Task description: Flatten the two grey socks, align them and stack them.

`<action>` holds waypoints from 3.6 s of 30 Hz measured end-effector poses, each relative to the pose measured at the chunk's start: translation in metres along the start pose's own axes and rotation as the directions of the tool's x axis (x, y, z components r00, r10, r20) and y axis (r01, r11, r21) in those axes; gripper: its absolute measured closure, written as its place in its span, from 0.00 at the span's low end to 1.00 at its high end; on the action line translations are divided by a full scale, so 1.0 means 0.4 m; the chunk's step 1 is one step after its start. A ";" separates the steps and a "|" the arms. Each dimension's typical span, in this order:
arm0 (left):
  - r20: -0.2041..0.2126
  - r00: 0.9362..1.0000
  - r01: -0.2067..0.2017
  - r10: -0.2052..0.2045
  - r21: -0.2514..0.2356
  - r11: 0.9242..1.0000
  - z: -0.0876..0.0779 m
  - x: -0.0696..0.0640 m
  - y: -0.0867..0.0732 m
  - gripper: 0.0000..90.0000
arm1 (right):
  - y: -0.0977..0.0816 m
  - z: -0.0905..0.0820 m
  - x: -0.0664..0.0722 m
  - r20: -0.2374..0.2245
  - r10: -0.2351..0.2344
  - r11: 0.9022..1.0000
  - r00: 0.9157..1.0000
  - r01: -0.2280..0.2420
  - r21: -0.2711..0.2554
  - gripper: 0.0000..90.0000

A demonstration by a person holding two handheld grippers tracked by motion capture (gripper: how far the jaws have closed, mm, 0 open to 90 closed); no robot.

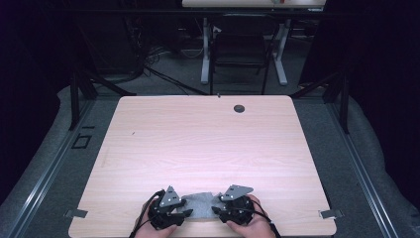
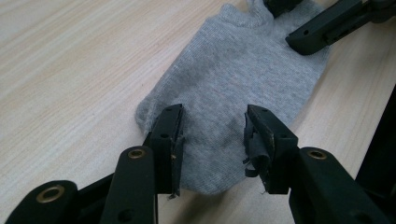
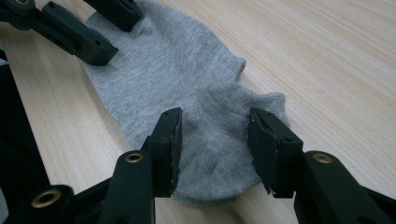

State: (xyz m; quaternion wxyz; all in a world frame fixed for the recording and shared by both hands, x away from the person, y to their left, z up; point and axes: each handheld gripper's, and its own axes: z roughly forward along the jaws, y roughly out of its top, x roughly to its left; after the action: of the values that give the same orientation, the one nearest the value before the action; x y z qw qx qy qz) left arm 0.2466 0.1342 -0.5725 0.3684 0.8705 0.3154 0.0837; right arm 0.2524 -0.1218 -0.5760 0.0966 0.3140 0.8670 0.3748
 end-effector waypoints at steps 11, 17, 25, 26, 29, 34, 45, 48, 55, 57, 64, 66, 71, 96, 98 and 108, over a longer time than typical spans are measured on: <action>-0.009 1.000 0.006 -0.006 -0.008 1.000 0.004 0.010 0.004 0.64 | 0.008 0.000 -0.007 -0.008 0.014 1.000 1.000 -0.014 0.013 0.63; -0.015 1.000 0.018 -0.018 -0.009 1.000 0.011 0.025 0.014 0.65 | 0.021 0.008 -0.019 -0.001 0.019 1.000 1.000 -0.019 0.023 0.63; -0.013 1.000 0.026 -0.026 -0.009 1.000 0.023 0.051 0.029 0.65 | 0.039 0.023 -0.043 -0.002 0.033 0.999 0.999 -0.033 0.028 0.63; -0.010 1.000 0.026 -0.026 -0.008 1.000 0.024 0.056 0.031 0.65 | 0.039 0.023 -0.043 -0.002 0.033 0.999 0.999 -0.033 0.028 0.63; -0.015 1.000 0.027 -0.027 -0.016 1.000 0.030 0.068 0.036 0.65 | 0.048 0.031 -0.059 -0.001 0.044 0.999 0.999 -0.044 0.028 0.63; -0.029 0.999 0.031 -0.032 -0.027 0.999 0.040 0.083 0.045 0.65 | 0.060 0.041 -0.079 0.008 0.045 0.999 0.999 -0.045 0.024 0.64; -0.035 0.998 0.045 -0.047 -0.044 0.998 0.058 0.114 0.063 0.65 | 0.079 0.062 -0.118 0.027 0.050 0.999 0.998 -0.050 0.006 0.64; -0.035 0.998 0.049 -0.051 -0.047 0.998 0.061 0.120 0.067 0.65 | 0.079 0.065 -0.126 0.027 0.059 0.998 0.998 -0.058 -0.006 0.64; -0.036 0.997 0.065 -0.068 -0.063 0.996 0.070 0.131 0.072 0.65 | 0.080 0.069 -0.137 0.028 0.063 0.998 0.998 -0.062 -0.022 0.64; -0.037 0.997 0.063 -0.065 -0.063 0.996 0.070 0.130 0.072 0.65 | 0.081 0.069 -0.136 0.034 0.061 0.998 0.998 -0.061 -0.019 0.63; -0.032 0.997 0.070 -0.072 -0.069 0.995 0.064 0.127 0.074 0.63 | 0.089 0.062 -0.130 0.039 0.052 0.999 0.998 -0.051 -0.013 0.64; -0.029 0.997 0.068 -0.070 -0.070 0.995 0.062 0.126 0.075 0.62 | 0.095 0.056 -0.127 0.037 0.041 0.999 0.998 -0.040 -0.016 0.63; -0.031 0.997 0.061 -0.064 -0.093 0.994 0.038 0.116 0.088 0.58 | 0.109 0.034 -0.118 0.042 0.037 0.998 0.998 -0.035 -0.046 0.60; -0.053 0.993 0.095 -0.103 -0.131 0.987 -0.110 0.110 0.032 0.45 | 0.041 -0.124 -0.095 0.103 0.075 0.994 0.992 -0.066 -0.089 0.39; -0.059 0.993 0.091 -0.099 -0.129 0.987 -0.114 0.113 0.026 0.45 | 0.037 -0.126 -0.095 0.105 0.075 0.994 0.992 -0.066 -0.086 0.39; -0.071 0.989 0.122 -0.131 -0.125 0.985 -0.129 0.121 -0.021 0.45 | -0.003 -0.119 -0.079 0.121 0.045 0.996 0.992 -0.035 -0.084 0.40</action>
State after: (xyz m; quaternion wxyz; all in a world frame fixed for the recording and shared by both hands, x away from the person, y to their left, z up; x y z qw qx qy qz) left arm 0.2610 0.1988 -0.5457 0.4119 0.8210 0.3788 0.1131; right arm 0.2574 -0.1701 -0.5458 0.1550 0.3498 0.8368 0.3917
